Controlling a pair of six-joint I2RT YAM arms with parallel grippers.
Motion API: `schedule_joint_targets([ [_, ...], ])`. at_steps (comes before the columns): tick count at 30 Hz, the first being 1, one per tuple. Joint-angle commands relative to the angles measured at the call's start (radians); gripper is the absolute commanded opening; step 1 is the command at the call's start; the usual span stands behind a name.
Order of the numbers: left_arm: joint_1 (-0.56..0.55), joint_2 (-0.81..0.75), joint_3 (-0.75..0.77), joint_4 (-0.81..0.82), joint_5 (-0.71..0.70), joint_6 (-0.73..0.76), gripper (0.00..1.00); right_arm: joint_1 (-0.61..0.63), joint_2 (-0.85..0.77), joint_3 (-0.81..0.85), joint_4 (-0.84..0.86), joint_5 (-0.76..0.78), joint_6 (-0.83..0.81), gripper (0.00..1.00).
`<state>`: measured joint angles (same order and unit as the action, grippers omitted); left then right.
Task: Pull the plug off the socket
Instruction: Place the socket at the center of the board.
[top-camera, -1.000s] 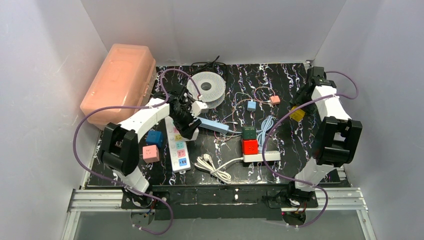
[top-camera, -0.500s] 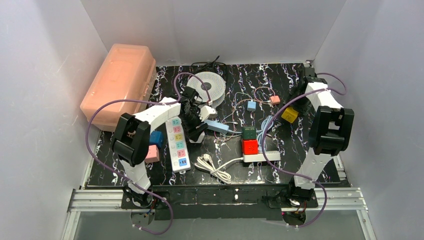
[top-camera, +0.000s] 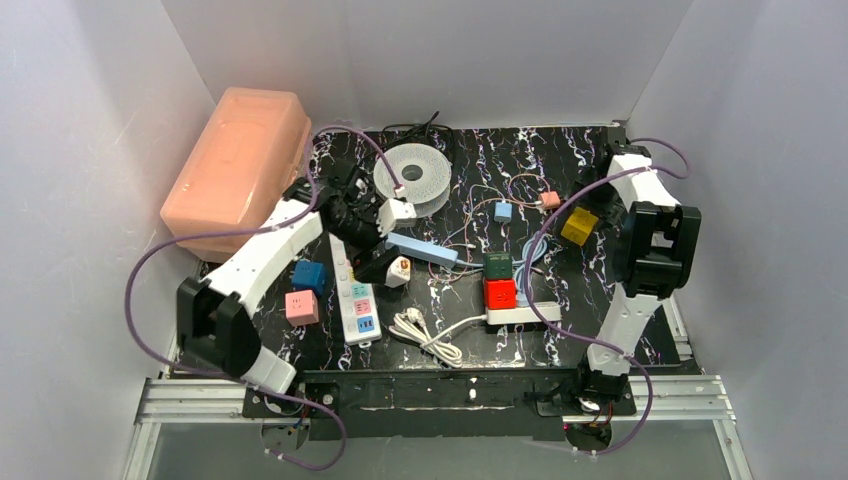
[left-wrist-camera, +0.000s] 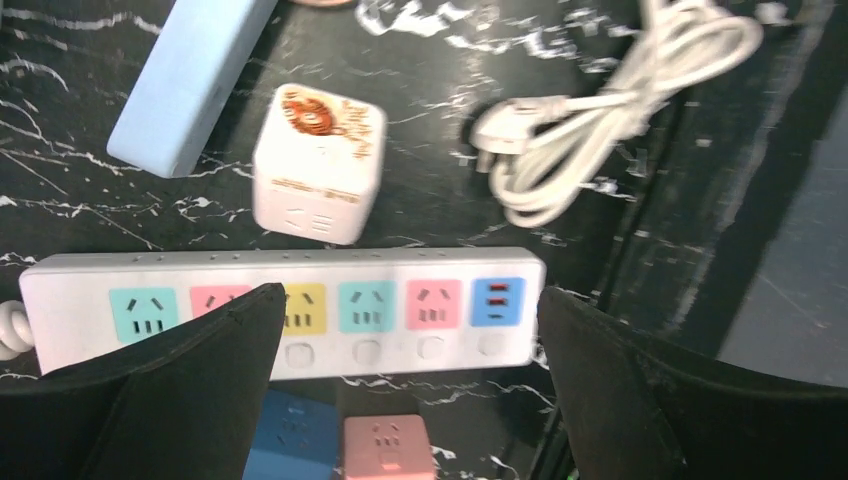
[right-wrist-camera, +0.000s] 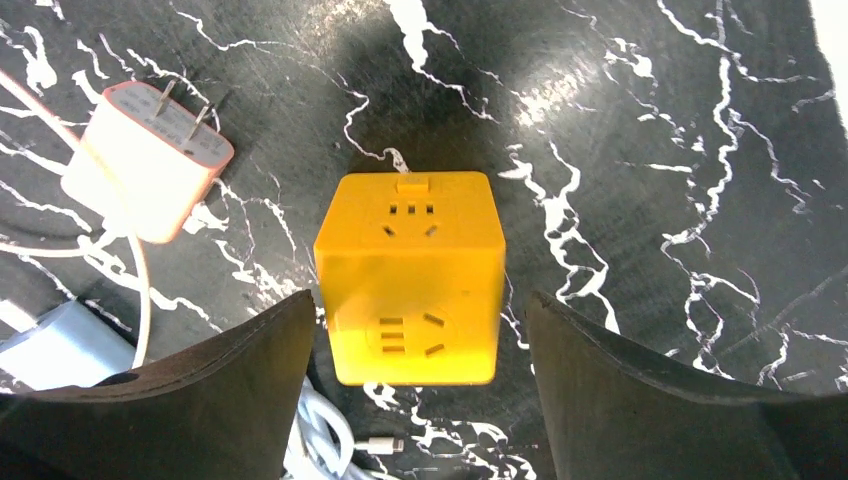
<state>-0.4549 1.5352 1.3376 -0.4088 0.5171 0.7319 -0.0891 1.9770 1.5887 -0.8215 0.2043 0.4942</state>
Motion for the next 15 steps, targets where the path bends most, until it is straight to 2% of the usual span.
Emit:
schedule_joint_targets([
  [1, 0.0, -0.135, 0.079, -0.235, 0.185, 0.025, 0.98, 0.031, -0.134, 0.064, -0.07, 0.036, 0.022, 0.86],
  [4, -0.024, -0.179, 0.077, -0.233, 0.239, 0.029, 0.98, 0.083, -0.267, 0.003, -0.067, 0.095, 0.026, 0.87],
  [8, -0.12, -0.268, -0.06, -0.125, 0.214, 0.093, 0.98, 0.186, -0.512, -0.13, -0.098, 0.119, 0.077, 0.87],
  [11, -0.17, -0.316, -0.15, -0.053, 0.195, 0.168, 0.98, 0.252, -0.702, -0.28, -0.13, 0.047, 0.139, 0.88],
  [15, -0.178, -0.295, -0.141, -0.059, 0.196, 0.2, 0.98, 0.327, -0.943, -0.459, -0.201, -0.023, 0.261, 0.89],
])
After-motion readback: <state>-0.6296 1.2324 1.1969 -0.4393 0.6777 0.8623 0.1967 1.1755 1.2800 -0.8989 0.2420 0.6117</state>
